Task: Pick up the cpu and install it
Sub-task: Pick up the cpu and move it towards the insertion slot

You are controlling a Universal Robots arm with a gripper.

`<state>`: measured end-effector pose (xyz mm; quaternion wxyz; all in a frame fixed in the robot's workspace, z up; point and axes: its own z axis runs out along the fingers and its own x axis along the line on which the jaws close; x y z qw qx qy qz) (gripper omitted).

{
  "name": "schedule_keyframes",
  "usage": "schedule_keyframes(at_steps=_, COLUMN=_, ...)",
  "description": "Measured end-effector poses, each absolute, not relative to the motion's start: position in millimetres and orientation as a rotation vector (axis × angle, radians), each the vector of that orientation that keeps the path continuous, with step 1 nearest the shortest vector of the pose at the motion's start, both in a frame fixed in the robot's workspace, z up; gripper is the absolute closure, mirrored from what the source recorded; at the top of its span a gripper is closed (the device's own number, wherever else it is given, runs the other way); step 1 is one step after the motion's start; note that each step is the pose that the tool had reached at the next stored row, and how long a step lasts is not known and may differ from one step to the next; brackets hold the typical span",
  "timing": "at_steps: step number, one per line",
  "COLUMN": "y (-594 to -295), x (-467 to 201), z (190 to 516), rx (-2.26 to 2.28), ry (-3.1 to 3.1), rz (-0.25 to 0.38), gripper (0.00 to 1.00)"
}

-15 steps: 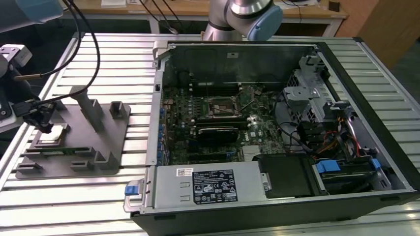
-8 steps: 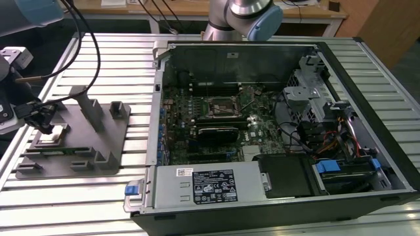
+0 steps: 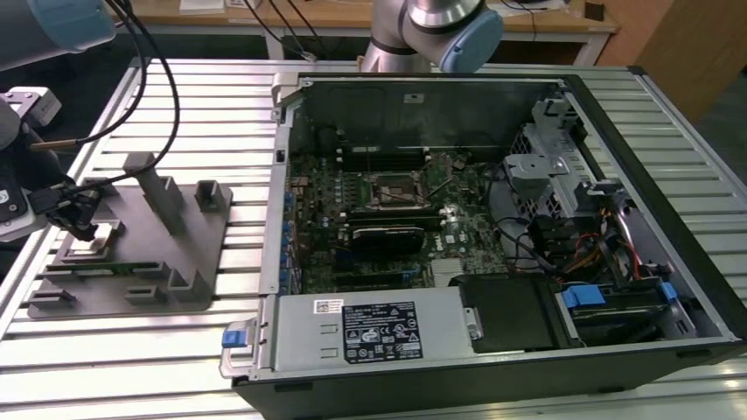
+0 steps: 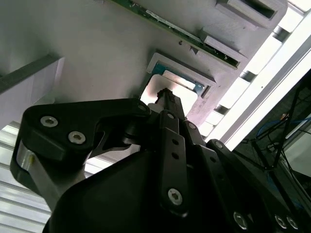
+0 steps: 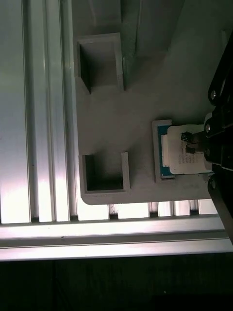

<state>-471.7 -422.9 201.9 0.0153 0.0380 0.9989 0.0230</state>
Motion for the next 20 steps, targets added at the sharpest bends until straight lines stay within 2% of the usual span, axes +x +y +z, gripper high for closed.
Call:
schedule_keyframes(at_steps=6, y=-422.8, x=-471.7, z=201.7, rx=0.118, ry=3.108, rz=0.071, gripper=0.89)
schedule_keyframes(at_steps=7, y=-422.8, x=-471.7, z=201.7, rx=0.118, ry=3.108, rz=0.072, gripper=0.77)
schedule_keyframes(at_steps=8, y=-422.8, x=-471.7, z=201.7, rx=0.118, ry=3.108, rz=0.072, gripper=0.77)
schedule_keyframes(at_steps=10, y=-422.8, x=-471.7, z=201.6, rx=0.118, ry=3.108, rz=0.072, gripper=0.65)
schedule_keyframes(at_steps=11, y=-422.8, x=-471.7, z=201.6, rx=0.118, ry=3.108, rz=0.072, gripper=0.65)
schedule_keyframes(at_steps=13, y=-422.8, x=-471.7, z=201.6, rx=0.118, ry=3.108, rz=0.072, gripper=0.53)
schedule_keyframes(at_steps=16, y=-422.9, x=-471.7, z=201.5, rx=0.118, ry=3.108, rz=0.072, gripper=0.47)
schedule_keyframes(at_steps=17, y=-422.8, x=-471.7, z=201.5, rx=0.118, ry=3.108, rz=0.072, gripper=0.41)
schedule_keyframes(at_steps=20, y=-422.8, x=-471.7, z=201.4, rx=0.118, ry=3.108, rz=0.072, gripper=0.41)
